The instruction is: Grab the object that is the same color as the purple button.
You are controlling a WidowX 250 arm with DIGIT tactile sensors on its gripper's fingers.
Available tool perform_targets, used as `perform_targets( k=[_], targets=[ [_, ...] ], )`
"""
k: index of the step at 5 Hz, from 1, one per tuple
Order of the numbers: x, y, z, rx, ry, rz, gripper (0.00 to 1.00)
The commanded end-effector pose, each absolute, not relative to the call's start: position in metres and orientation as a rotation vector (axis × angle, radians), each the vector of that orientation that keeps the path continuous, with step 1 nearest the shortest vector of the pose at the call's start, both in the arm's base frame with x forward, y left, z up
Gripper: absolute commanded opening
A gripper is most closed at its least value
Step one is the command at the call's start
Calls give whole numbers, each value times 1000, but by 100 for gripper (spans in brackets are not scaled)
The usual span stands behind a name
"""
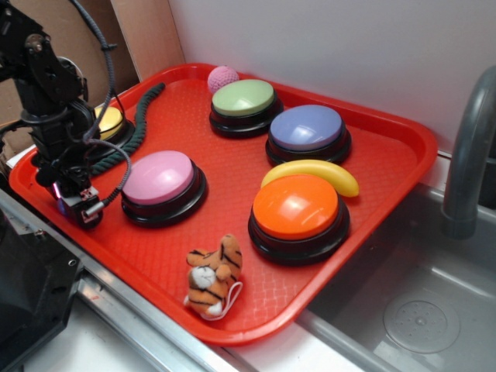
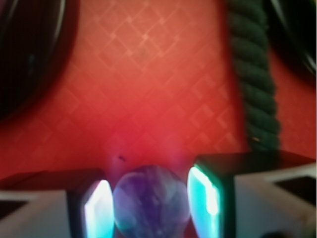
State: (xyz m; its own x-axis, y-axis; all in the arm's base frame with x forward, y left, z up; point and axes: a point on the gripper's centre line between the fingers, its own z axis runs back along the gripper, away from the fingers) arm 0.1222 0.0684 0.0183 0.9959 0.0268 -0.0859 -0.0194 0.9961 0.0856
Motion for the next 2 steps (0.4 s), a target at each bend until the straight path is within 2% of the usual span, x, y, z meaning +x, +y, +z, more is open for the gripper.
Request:
perform_targets(
  k=[1,2],
  targets=[
    [160,68,103,20,-35,148,0],
    [188,51,154,29,-68,144,0]
  ],
)
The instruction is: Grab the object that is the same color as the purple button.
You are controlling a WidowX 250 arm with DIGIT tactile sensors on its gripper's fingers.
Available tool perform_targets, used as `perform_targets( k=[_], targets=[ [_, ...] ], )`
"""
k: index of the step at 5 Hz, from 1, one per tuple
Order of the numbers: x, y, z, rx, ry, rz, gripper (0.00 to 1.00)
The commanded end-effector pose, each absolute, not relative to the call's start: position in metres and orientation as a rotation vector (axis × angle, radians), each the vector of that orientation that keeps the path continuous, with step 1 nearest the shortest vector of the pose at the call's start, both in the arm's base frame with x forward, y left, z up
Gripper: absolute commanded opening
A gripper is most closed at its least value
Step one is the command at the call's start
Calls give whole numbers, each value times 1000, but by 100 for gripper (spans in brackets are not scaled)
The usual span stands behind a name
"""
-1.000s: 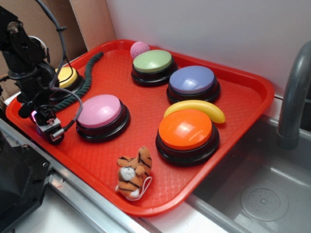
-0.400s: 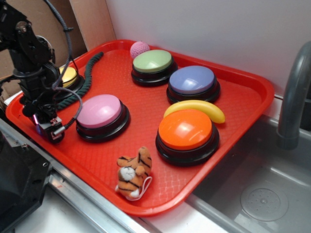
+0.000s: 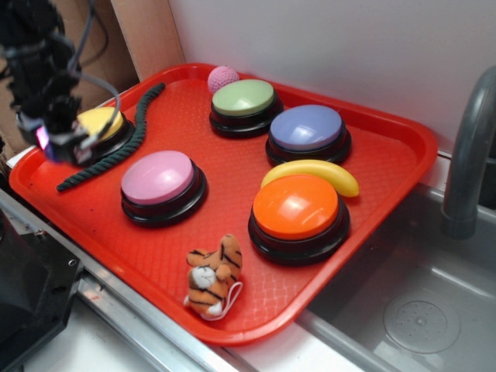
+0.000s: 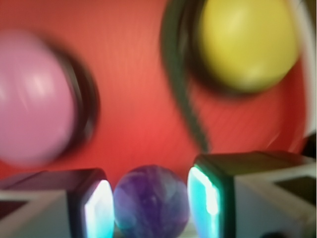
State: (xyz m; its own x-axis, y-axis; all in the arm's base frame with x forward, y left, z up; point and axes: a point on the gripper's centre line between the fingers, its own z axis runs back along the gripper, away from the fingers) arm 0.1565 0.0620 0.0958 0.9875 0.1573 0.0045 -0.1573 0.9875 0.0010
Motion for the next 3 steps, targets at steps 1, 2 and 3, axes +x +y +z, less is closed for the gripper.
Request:
perform_targets(
  k=[1,2,3],
  targets=[
    [208,40,186,18,-98,130,0],
    [223,27,203,47,-127,100,0],
    [235,24,191,2,-123,37,0]
  ],
)
